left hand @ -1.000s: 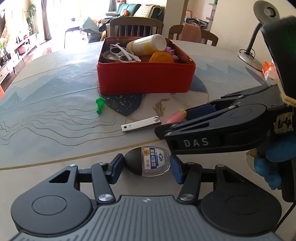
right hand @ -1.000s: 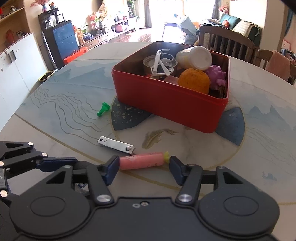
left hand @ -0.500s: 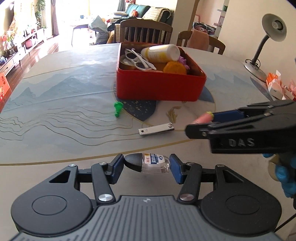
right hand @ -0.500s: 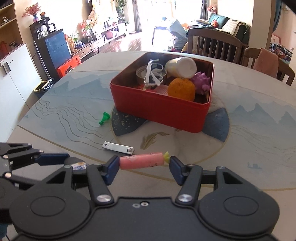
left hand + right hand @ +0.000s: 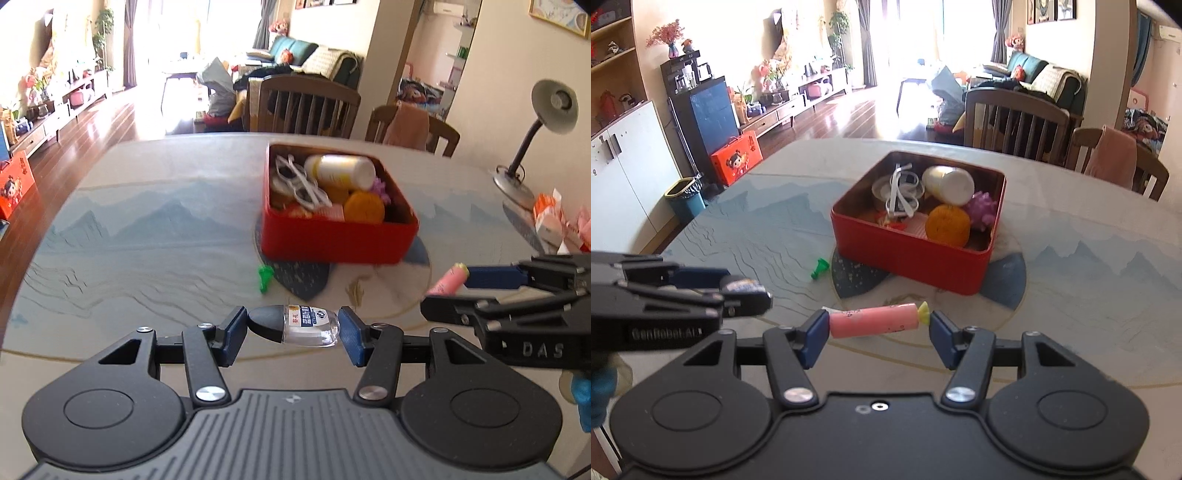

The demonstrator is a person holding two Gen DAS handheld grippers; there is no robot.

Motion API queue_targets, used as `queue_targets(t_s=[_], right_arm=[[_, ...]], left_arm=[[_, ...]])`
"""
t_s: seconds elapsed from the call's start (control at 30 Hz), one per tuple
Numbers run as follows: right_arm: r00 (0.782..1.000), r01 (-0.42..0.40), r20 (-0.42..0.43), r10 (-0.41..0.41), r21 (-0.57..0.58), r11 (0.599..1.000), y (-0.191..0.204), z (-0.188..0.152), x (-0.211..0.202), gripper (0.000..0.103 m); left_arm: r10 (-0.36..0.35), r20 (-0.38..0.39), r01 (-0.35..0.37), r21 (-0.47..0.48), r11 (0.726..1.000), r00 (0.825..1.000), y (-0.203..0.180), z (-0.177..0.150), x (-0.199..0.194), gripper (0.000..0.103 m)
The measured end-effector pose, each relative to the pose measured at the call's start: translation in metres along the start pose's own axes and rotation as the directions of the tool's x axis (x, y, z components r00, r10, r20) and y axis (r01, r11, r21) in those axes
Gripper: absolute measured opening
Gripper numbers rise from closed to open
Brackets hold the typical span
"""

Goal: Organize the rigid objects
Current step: 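Carry the roll-on bottle and pink marker over the red tin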

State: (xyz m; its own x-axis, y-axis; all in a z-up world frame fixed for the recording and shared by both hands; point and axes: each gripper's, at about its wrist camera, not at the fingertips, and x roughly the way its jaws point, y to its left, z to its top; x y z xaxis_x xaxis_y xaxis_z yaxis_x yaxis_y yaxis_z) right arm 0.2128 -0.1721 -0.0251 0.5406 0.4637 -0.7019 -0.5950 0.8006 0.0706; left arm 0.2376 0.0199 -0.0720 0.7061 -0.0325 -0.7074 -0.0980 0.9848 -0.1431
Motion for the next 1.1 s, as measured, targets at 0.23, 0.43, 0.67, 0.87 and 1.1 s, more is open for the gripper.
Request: queue_targets(t_s=[0.23, 0.43, 0.67, 0.87, 1.1], right_arm=[[0.999, 0.014, 0.051, -0.013, -0.021, 1.0, 0.0, 0.017, -0.011, 0.059], [0.995, 0.022, 0.096, -0.019, -0.03, 0.999, -0.008, 0.036, -0.012, 0.059], [0.993, 0.038, 0.112, -0.035, -0.031, 0.999, -0.024, 0.054, 0.003, 0.059], [0.995, 0.041, 0.094, -0.038, -0.036, 0.998, -0.038, 0.059, 0.023, 0.059], [0.998, 0.031, 0.062, -0.026, -0.083, 0.996, -0.047, 0.06, 0.049, 0.059]], left_arm=[[0.002, 0.058, -0.002, -0.002, 1.0, 0.998, 0.001, 0.027, -0.013, 0.054], [-0.003, 0.091, 0.003, -0.006, 1.0, 0.996, -0.002, 0.056, -0.014, 0.054], [-0.005, 0.092, 0.007, -0.019, 1.0, 0.996, -0.007, 0.091, 0.005, 0.054], [0.002, 0.066, -0.002, -0.006, 1.0, 0.998, -0.019, 0.111, 0.035, 0.054], [0.03, 0.014, -0.03, -0.007, 1.0, 0.999, -0.027, 0.129, 0.079, 0.054]])
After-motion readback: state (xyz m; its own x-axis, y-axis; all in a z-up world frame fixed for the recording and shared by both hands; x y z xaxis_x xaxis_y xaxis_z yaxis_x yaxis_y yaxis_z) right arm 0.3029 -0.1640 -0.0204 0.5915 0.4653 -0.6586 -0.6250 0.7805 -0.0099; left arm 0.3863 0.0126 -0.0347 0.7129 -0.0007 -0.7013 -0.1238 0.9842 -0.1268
